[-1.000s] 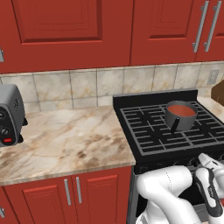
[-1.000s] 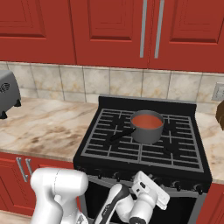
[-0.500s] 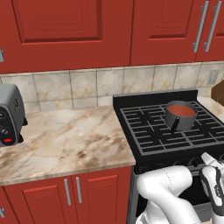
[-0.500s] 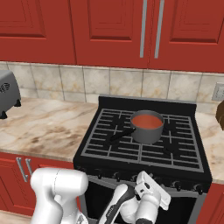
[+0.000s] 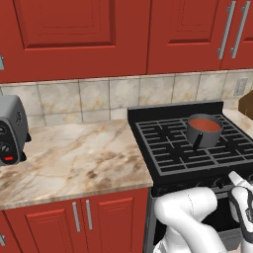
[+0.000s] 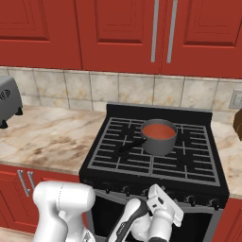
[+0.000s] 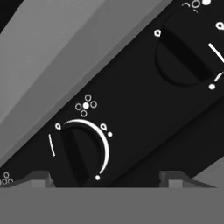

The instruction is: Wait until the marinara sauce is simmered to a deep red color and then turn off the stove.

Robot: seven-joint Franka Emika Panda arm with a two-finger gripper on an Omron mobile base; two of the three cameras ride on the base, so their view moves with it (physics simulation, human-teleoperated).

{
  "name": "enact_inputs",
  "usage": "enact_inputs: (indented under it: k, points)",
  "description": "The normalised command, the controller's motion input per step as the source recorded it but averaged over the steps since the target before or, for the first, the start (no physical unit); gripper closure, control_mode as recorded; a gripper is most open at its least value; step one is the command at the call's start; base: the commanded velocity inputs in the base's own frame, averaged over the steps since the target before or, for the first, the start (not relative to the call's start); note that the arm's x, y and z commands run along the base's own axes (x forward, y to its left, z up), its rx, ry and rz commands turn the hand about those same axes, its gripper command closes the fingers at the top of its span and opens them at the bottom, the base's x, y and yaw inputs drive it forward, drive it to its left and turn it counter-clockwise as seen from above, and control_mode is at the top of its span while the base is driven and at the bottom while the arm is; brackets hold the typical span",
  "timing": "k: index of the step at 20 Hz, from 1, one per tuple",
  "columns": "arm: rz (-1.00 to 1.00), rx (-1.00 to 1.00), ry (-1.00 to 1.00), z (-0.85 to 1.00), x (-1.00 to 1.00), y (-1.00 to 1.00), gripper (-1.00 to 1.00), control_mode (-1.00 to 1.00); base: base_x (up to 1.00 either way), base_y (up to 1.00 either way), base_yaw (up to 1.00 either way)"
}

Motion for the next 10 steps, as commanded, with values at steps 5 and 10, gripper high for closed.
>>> enact_inputs:
  k: [5,10]
  points:
    - [0.16,-0.10,-0.08,-0.64,-0.07,0.10,-1.00,-1.00,0.00,0.00,0.00]
    - [0.15,-0.11,-0.09,-0.76,-0.13,0.14,-1.00,-1.00,0.00,0.00,0.00]
